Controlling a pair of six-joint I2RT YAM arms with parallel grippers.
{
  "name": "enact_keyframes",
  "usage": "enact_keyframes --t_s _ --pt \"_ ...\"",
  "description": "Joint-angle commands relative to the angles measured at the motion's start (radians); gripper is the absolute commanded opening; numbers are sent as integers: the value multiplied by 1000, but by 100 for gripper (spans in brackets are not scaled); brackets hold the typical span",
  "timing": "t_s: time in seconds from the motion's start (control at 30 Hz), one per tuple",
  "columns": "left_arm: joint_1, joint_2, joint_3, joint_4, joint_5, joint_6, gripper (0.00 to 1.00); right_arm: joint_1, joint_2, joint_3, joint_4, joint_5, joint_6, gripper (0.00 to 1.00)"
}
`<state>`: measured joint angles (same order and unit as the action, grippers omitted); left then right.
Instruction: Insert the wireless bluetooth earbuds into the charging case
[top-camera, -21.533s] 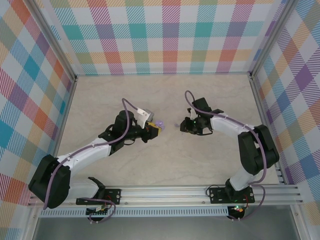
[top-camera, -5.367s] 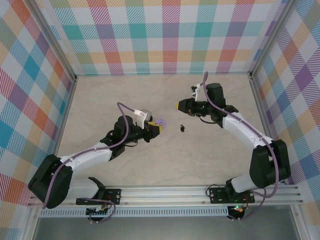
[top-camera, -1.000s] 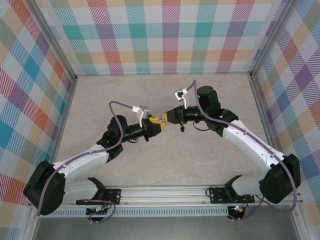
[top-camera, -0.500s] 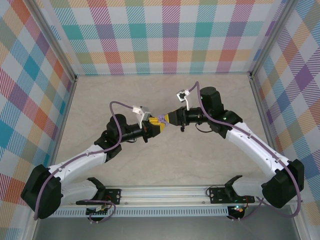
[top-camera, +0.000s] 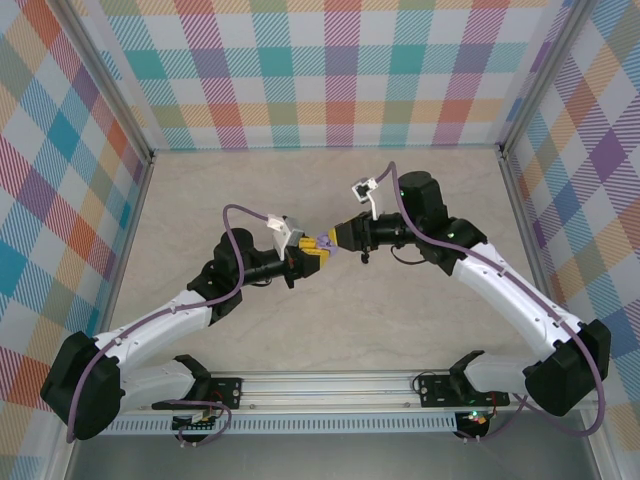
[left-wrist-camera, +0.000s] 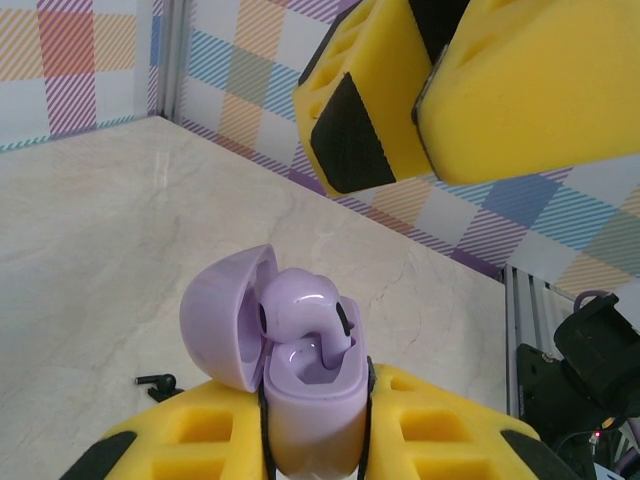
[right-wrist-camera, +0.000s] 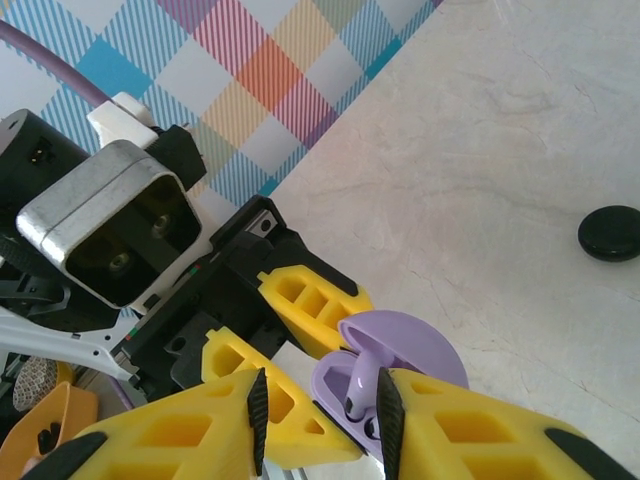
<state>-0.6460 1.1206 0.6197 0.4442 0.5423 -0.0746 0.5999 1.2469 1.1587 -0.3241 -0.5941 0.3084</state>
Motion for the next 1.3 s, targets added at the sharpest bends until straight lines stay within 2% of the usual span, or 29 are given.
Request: enact_keyframes --t_s 0.0,0.53,0.87,1.1,1.27 --pt "-13 -22 34 17 33 21 22 18 14 49 -43 1 -41 36" --pt "-12 -32 37 19 59 26 22 53 90 109 -114 12 -72 34" --pt "-13 -32 37 17 57 26 22 67 100 125 -129 9 -88 37" --pt "-13 -34 36 8 48 26 22 67 62 108 -112 126 -71 38" --pt "-13 -42 35 -6 43 27 22 64 -8 52 -62 282 -44 38"
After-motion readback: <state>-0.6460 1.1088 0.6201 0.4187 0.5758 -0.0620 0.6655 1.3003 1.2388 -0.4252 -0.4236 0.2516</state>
